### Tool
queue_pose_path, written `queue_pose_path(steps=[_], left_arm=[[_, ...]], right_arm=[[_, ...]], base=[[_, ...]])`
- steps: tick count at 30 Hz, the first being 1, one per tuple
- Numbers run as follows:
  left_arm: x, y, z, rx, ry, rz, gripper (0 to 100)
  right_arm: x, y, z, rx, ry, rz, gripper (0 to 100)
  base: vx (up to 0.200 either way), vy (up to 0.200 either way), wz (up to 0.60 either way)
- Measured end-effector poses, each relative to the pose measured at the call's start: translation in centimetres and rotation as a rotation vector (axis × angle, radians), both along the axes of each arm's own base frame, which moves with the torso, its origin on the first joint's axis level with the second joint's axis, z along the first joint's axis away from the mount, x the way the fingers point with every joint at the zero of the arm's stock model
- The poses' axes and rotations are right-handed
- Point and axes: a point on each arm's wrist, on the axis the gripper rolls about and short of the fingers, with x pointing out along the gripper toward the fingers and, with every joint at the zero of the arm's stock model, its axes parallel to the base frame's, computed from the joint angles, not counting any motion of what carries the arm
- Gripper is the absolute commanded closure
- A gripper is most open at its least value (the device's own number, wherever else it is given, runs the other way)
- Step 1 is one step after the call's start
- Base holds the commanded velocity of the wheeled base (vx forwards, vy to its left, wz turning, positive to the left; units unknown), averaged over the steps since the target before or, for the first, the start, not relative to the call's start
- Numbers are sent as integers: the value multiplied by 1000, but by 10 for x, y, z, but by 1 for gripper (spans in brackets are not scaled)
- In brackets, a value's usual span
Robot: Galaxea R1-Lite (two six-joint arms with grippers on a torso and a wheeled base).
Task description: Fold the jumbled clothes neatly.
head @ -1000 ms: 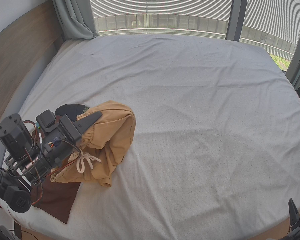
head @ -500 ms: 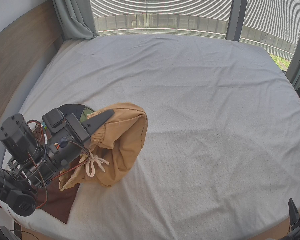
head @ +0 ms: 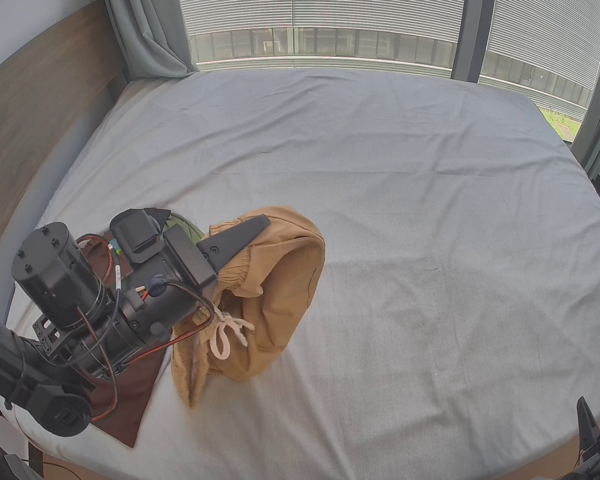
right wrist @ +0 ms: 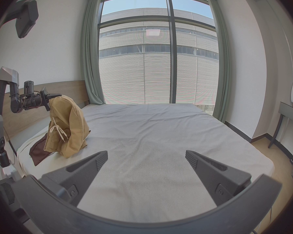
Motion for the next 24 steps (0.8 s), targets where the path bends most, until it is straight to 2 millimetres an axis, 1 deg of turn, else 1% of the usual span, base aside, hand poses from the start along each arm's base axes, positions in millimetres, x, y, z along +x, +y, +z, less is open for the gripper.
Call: queue_pose_path(steps=[10, 20, 24], left_arm=[[-2, -37, -5, 5, 6, -103, 100], [5, -71, -10, 5, 3, -173, 100], [8, -89, -16, 6, 6, -205, 100]], right_arm=[[0, 0, 0, 0, 0, 1, 0], [0, 0, 0, 0, 0, 0, 0], [0, 0, 0, 0, 0, 0, 0]], base=[[0, 0, 0], [0, 0, 0], [0, 0, 0]])
